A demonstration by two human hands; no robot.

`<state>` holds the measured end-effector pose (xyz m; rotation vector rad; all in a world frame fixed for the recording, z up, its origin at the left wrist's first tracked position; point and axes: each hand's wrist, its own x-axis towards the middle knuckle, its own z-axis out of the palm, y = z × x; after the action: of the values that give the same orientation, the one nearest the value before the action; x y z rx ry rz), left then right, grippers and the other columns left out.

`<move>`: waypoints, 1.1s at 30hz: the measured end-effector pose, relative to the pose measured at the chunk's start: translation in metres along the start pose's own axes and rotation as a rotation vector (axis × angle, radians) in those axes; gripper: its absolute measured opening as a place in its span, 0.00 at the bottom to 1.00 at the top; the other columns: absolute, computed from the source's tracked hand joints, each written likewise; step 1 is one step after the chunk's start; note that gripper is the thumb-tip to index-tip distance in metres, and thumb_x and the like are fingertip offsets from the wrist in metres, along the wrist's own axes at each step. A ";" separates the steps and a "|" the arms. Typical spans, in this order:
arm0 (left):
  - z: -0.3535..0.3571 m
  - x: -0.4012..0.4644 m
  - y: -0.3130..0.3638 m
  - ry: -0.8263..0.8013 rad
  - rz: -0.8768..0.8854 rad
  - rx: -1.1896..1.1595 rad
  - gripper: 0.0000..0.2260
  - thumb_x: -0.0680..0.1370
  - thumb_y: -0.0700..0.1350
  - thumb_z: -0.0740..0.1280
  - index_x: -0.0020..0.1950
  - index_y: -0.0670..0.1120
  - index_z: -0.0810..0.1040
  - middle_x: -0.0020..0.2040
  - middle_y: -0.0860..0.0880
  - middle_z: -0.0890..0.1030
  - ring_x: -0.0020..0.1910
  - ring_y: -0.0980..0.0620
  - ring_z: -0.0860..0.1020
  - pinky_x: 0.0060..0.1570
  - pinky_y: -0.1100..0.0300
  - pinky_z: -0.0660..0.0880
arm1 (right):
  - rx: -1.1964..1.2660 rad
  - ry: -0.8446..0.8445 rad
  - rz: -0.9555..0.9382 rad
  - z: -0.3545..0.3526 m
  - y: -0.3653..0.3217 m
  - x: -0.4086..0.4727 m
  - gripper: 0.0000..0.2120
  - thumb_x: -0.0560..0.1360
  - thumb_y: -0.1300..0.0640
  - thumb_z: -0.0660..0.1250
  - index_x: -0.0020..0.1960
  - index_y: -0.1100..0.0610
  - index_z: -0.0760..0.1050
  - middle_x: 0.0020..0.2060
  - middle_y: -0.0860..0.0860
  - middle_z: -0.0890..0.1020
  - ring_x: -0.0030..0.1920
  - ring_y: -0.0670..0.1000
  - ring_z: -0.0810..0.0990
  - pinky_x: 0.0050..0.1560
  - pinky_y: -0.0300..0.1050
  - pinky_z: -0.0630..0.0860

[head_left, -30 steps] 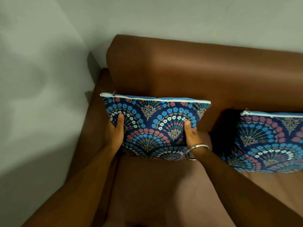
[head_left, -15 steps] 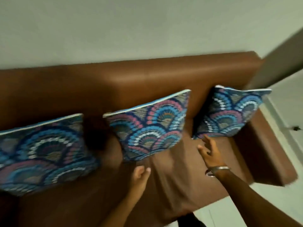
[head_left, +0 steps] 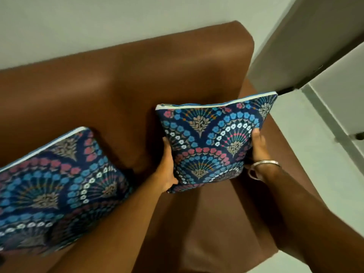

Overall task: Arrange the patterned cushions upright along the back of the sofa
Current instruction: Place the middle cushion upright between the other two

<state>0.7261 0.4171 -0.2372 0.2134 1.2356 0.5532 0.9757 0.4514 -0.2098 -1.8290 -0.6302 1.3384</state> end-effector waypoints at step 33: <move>-0.345 -0.221 -0.051 0.627 0.569 -0.140 0.33 0.79 0.70 0.46 0.71 0.53 0.75 0.64 0.53 0.84 0.60 0.53 0.83 0.57 0.54 0.81 | -0.242 -0.583 0.045 0.291 0.094 -0.178 0.44 0.69 0.26 0.59 0.78 0.48 0.58 0.77 0.50 0.64 0.75 0.54 0.65 0.75 0.56 0.63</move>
<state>0.3700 0.2136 -0.1894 0.2865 1.7419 1.2625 0.6387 0.3465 -0.2303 -1.6317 -1.0963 1.9144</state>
